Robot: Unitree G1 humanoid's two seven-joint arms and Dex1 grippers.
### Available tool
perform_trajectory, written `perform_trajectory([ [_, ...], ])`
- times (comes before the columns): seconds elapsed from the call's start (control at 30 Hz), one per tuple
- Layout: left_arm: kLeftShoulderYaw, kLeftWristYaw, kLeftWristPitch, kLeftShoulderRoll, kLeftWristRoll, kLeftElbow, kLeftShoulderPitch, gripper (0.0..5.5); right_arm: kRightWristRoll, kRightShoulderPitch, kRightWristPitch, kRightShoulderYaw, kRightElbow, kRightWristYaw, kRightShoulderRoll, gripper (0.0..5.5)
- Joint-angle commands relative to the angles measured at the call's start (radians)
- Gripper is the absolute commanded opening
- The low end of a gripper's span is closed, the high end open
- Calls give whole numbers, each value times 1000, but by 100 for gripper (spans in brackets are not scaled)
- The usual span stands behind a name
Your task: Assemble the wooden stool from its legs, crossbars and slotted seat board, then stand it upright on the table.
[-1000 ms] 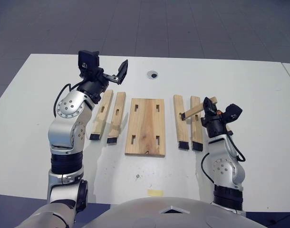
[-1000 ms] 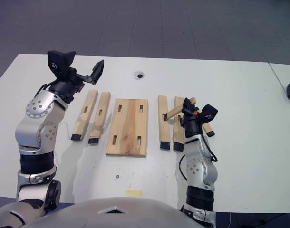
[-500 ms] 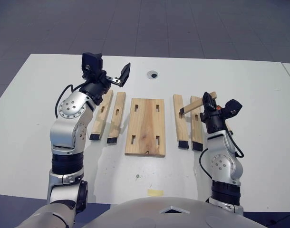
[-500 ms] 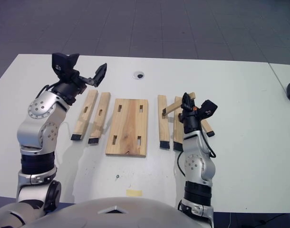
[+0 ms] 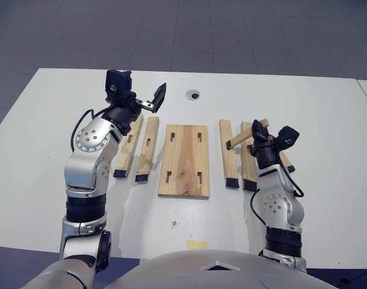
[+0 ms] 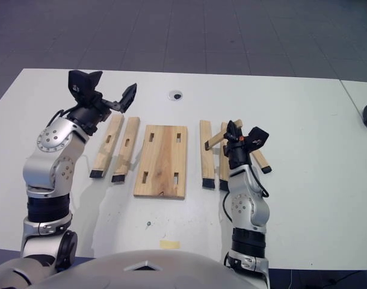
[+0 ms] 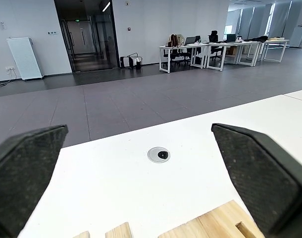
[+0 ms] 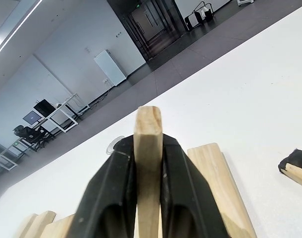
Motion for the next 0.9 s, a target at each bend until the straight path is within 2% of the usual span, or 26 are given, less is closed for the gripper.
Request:
perform_trajectory([
  [0.03, -11, -5, -5, 6, 17, 1, 2, 540, -42, 1, 8, 11, -24, -16, -8, 41],
  [0.33, -5, -17, -28, 25, 43, 15, -10, 540, -171, 12, 157, 83, -34, -59, -74, 41],
  [0.77, 4, -5, -62, 22, 62, 37, -16, 540, -353, 47, 110, 218, 85, 77, -202, 41],
  [0.9, -9, -5, -68, 24, 74, 25, 2, 540, -368, 78, 31, 221, 68, 93, -192, 41],
])
